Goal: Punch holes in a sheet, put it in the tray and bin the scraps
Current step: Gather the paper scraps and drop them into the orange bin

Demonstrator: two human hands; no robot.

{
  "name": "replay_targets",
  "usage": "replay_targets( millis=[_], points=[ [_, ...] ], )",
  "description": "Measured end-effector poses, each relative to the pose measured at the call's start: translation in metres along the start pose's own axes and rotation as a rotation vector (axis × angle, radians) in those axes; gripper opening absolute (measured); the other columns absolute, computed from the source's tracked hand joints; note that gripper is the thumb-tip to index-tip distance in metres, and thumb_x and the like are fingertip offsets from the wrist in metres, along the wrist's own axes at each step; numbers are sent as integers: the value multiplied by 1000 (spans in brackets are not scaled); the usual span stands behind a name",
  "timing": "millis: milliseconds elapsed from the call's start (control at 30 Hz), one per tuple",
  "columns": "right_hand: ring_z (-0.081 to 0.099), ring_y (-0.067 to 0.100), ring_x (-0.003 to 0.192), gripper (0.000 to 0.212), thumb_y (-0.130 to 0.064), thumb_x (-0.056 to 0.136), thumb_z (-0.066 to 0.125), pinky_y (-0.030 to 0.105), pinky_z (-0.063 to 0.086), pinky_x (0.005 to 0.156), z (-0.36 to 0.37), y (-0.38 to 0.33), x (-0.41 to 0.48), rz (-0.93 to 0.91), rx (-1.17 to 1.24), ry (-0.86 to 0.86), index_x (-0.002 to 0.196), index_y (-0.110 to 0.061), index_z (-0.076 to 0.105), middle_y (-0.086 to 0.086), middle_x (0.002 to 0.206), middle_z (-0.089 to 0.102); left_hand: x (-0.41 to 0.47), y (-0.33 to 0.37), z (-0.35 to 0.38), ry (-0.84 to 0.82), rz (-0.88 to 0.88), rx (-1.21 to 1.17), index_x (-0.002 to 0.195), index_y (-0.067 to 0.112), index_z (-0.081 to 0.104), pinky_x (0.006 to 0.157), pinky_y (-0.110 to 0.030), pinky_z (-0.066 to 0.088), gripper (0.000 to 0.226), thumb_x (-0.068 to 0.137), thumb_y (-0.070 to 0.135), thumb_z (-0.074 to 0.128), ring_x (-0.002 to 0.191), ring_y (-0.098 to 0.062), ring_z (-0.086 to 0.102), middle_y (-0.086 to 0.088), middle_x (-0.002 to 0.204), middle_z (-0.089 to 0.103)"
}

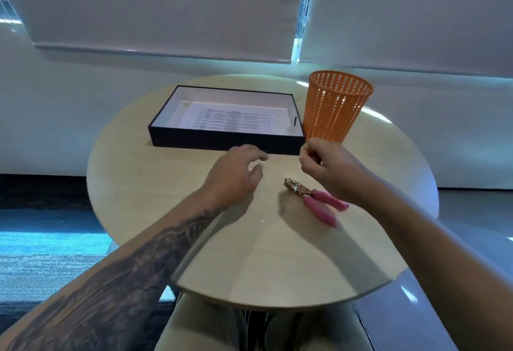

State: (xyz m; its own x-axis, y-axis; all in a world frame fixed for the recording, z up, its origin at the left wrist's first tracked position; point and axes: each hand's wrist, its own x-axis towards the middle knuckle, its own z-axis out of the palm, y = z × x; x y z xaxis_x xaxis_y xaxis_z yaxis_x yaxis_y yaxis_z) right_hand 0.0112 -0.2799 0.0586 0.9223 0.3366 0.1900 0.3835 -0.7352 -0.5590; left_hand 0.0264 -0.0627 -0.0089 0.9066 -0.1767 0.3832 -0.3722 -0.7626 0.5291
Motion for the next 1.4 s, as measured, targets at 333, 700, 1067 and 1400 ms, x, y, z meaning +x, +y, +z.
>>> replay_targets(
  millis=[333,700,1067,1400],
  points=[
    [52,15,67,16,-24,103,54,30,37,56,-99,17,84,62,-95,242,92,-14,61,2,77,58,133,80,-30,51,157,47,123,24,64,103,-39,43,29,96,26,54,123,-17,52,5,133,61],
    [61,14,76,22,-31,104,52,29,45,61,-122,60,133,213,-90,161,92,-16,63,3,85,66,170,104,-14,-69,140,209,118,22,71,95,-43,49,31,95,23,50,112,-29,62,-5,121,70],
    [62,13,80,16,-29,104,55,29,44,66,-120,69,139,224,25,114,91,-21,61,2,88,66,168,96,-7,-63,119,147,136,26,60,103,-41,44,39,99,26,48,124,-24,55,0,139,61],
    [64,16,87,4,-18,96,65,28,47,69,-117,70,137,155,32,205,101,-18,65,-1,92,66,162,90,-6,-98,166,81,142,24,52,108,-43,42,45,98,24,50,134,-23,47,1,149,51]
  ],
)
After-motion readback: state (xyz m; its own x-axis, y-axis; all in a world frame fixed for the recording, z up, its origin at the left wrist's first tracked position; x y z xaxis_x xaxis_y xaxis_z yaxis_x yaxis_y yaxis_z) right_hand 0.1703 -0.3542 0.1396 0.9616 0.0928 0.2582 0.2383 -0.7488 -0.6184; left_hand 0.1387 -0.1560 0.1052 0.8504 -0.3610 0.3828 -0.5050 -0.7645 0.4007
